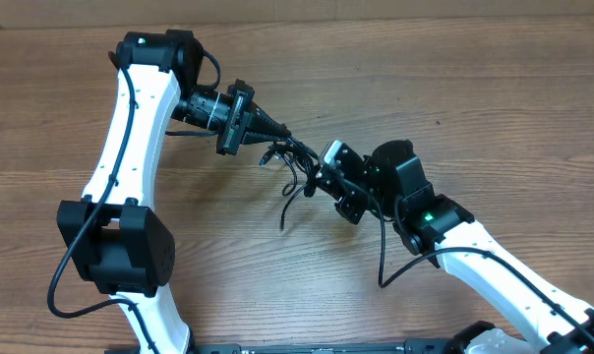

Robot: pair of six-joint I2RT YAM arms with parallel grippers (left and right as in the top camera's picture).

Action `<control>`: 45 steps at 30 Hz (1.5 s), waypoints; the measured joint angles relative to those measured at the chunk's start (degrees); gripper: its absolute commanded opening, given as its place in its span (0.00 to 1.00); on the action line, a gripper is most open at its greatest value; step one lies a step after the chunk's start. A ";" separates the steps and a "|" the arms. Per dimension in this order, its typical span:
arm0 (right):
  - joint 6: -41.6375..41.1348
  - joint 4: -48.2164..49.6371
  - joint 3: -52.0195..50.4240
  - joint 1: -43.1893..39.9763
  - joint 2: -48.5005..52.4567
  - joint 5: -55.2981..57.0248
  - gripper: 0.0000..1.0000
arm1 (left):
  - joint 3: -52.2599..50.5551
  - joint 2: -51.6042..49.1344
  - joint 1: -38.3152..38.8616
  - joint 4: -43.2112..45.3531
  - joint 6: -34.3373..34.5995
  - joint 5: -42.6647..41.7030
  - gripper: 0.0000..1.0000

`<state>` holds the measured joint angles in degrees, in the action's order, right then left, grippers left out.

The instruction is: Untangle cables

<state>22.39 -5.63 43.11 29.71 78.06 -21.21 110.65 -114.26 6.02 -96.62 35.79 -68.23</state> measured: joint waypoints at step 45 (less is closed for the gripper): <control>-45.31 -20.50 0.00 -12.26 0.02 5.73 0.04 | 0.00 0.00 0.00 0.81 0.00 -0.17 0.04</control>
<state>-22.92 -26.13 43.11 17.45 78.08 -15.49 110.65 -114.26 6.02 -95.81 35.79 -68.40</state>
